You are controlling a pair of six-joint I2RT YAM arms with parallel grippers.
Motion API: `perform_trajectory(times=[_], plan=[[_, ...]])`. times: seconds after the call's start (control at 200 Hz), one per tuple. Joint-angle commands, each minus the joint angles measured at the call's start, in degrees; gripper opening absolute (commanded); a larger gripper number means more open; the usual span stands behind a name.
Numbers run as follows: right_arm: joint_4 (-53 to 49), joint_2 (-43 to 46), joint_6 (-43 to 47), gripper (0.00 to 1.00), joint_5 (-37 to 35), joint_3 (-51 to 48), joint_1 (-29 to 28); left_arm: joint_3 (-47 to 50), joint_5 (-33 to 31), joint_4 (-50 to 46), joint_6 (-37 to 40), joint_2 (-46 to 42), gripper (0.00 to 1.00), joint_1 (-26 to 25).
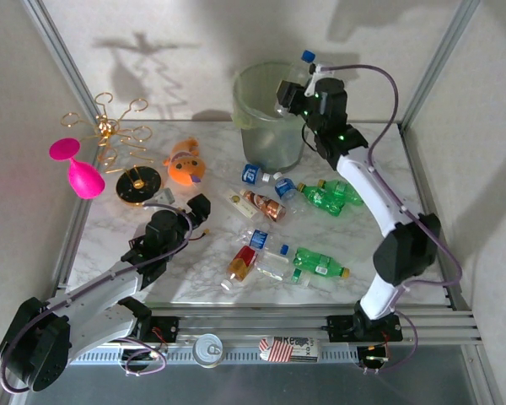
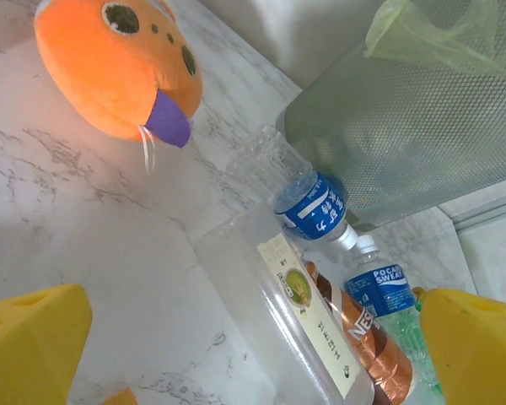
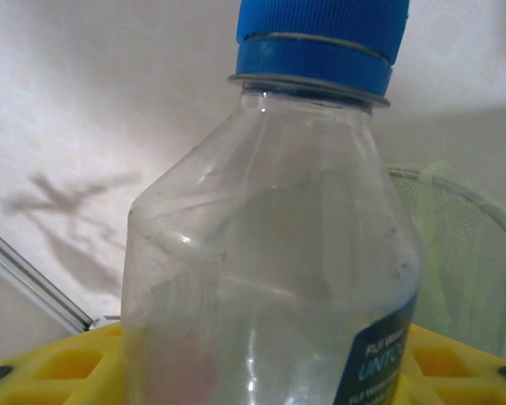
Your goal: Put the plastic bottles in the bin
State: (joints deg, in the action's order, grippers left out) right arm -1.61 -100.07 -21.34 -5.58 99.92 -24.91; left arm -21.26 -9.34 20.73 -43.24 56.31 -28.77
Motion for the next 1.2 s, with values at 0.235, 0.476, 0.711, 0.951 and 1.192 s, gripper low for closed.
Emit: perform_trajectory(times=[0.235, 0.476, 0.711, 0.951, 1.192], plan=[[-9.0, -18.3, 3.1, 0.48, 3.0, 21.9, 1.0, 0.9, 2.5, -3.4, 2.1, -1.4, 1.00, 0.5], [-13.4, -25.4, 4.0, 0.58, 3.6, 31.3, 1.0, 0.2, 2.8, -4.8, 3.1, -1.4, 1.00, 0.5], [-13.9, -25.2, 4.9, 0.86, 3.1, 34.9, 1.0, -1.4, 3.7, -5.1, 4.3, -0.6, 1.00, 0.5], [-14.4, -18.0, 6.6, 0.91, 3.3, 30.2, 0.9, -2.6, 5.7, -3.9, 4.0, 1.4, 1.00, 0.5], [-11.4, -3.9, 6.9, 0.99, 3.9, 11.3, 0.4, -4.0, 9.7, -0.6, 5.2, 3.4, 1.00, 0.1]])
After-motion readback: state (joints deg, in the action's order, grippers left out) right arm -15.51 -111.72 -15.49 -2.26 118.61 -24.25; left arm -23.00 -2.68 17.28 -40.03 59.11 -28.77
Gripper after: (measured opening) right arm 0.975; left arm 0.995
